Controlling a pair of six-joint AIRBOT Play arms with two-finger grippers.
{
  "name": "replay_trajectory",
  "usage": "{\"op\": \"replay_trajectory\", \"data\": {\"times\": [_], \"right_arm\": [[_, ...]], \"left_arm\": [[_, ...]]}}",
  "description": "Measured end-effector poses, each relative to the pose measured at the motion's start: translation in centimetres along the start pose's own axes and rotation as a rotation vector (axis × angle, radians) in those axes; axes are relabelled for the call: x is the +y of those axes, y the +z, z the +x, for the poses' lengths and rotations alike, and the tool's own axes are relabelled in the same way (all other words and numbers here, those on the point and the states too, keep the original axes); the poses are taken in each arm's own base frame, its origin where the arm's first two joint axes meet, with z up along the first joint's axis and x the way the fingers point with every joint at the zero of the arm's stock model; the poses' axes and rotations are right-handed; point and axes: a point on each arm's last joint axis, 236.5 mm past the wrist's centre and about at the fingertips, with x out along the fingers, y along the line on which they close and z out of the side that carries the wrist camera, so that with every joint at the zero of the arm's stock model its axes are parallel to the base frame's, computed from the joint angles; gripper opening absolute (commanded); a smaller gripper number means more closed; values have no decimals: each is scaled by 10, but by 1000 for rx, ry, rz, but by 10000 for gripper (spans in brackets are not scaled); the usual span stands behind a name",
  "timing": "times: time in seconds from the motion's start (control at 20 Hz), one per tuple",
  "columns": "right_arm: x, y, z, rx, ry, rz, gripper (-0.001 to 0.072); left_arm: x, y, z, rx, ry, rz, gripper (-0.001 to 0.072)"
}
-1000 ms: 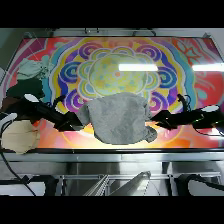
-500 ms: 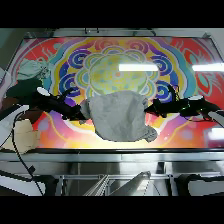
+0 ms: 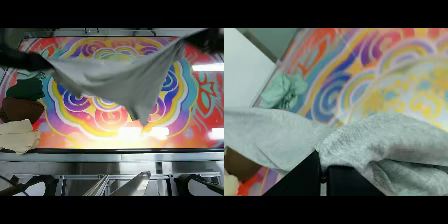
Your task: Fold the shirts.
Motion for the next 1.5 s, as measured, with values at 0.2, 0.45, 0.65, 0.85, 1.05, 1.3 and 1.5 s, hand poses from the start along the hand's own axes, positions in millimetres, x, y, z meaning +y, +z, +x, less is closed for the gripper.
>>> {"op": "replay_trajectory", "data": {"times": [0.2,0.45,0.65,0.85,1.05,1.3,1.5], "right_arm": [[95,50,-57,-144,8,-240,19],[138,57,-86,-197,-19,-373,19],[95,49,-56,-116,-26,-296,19],[17,9,15,70,-13,-148,19],[-65,-67,97,280,5,25,222],[-146,-149,147,431,-17,211,491],[-176,-156,117,461,-33,289,489]], "left_arm": [[-64,48,-91,-195,55,166,25],[-89,25,-113,-185,56,180,25],[-60,-8,-67,-54,16,74,25],[-11,-50,3,111,-40,-63,25],[38,-107,78,272,-92,-197,318],[85,-165,137,429,-143,-347,715],[112,-179,130,481,-166,-454,715]]}}
